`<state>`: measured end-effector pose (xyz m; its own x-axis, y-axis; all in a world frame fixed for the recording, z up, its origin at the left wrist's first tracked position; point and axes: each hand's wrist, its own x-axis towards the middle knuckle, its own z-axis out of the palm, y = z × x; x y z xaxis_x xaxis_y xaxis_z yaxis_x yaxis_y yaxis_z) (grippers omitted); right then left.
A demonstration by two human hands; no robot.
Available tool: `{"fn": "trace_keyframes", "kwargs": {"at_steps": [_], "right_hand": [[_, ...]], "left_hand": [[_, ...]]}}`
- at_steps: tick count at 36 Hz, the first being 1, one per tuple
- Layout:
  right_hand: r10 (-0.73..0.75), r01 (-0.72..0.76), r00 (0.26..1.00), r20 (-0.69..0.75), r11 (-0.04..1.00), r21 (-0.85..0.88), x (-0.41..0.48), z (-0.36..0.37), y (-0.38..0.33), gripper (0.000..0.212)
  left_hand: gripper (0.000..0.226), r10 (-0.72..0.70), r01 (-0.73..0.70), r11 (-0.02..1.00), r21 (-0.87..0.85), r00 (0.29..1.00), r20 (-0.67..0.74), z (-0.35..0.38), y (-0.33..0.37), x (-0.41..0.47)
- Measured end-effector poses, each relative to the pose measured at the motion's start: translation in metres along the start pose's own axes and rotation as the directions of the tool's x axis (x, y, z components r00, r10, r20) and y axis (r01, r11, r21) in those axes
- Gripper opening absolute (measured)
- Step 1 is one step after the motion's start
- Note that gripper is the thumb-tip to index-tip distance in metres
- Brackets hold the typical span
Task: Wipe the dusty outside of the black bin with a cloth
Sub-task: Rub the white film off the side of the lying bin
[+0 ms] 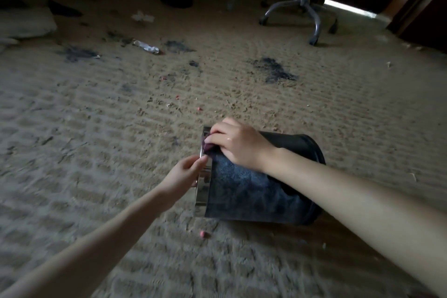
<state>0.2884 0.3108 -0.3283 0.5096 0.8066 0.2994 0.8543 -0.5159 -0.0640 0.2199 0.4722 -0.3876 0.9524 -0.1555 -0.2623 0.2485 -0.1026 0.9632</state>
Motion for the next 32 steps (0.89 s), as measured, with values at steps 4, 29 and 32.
{"fn": "trace_keyframes", "kwargs": {"at_steps": [4, 29, 32], "right_hand": [[0.003, -0.003, 1.0, 0.016, 1.0, -0.012, -0.029, 0.006, 0.005, 0.027], [0.05, -0.048, 0.998, 0.026, 0.996, -0.07, -0.08, -0.018, 0.022, 0.027], [0.106, -0.091, 0.991, 0.087, 0.983, -0.157, -0.104, -0.04, 0.037, 0.034]], "left_hand": [[0.04, -0.003, 0.005, 1.0, -0.02, 0.997, 0.082, -0.009, 0.002, -0.001], [0.052, -0.01, 0.006, 1.0, 0.03, 0.992, 0.125, -0.018, 0.004, 0.003], [0.055, 0.002, -0.004, 1.0, 0.015, 0.989, 0.145, -0.017, 0.005, 0.003]]}}
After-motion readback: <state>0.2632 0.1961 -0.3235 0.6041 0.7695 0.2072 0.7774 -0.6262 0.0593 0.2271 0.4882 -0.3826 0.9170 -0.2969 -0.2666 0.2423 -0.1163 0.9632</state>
